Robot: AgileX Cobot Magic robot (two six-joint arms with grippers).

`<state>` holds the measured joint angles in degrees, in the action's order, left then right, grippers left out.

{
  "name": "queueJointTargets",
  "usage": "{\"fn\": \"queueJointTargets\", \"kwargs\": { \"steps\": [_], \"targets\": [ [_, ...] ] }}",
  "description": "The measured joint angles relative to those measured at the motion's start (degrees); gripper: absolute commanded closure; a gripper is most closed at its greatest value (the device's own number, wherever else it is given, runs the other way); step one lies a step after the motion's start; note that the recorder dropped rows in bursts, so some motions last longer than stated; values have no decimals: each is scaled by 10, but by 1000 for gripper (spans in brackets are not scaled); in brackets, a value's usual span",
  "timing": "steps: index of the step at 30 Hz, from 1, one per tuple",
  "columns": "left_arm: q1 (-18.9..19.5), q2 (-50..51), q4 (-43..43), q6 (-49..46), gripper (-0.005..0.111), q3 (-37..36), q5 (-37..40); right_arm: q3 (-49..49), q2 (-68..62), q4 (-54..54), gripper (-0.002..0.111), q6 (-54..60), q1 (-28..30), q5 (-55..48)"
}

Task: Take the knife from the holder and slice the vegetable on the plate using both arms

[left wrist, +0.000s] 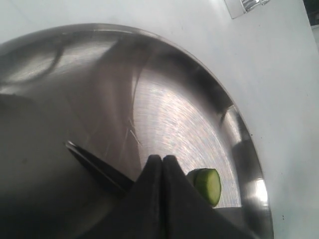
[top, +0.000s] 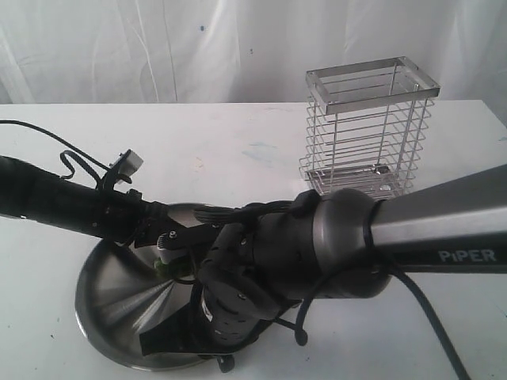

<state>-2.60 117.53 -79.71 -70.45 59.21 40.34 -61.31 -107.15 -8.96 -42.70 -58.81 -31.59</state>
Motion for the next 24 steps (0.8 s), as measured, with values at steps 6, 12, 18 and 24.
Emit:
{"fn": "queueJointTargets", "kwargs": {
  "steps": [6, 12, 18, 24],
  "targets": [
    [0, 0, -5, 0, 107, 0, 1, 7, 1, 0, 108, 3, 0, 7],
    [0, 1, -29, -3, 107, -1, 11, 8, 2, 1, 108, 4, 0, 7],
    [0, 5, -44, -3, 107, -4, 35, 8, 3, 37, 108, 31, 0, -5],
    [0, 6, -53, -3, 107, -4, 43, 8, 5, 60, 108, 48, 1, -10]
  ]
}}
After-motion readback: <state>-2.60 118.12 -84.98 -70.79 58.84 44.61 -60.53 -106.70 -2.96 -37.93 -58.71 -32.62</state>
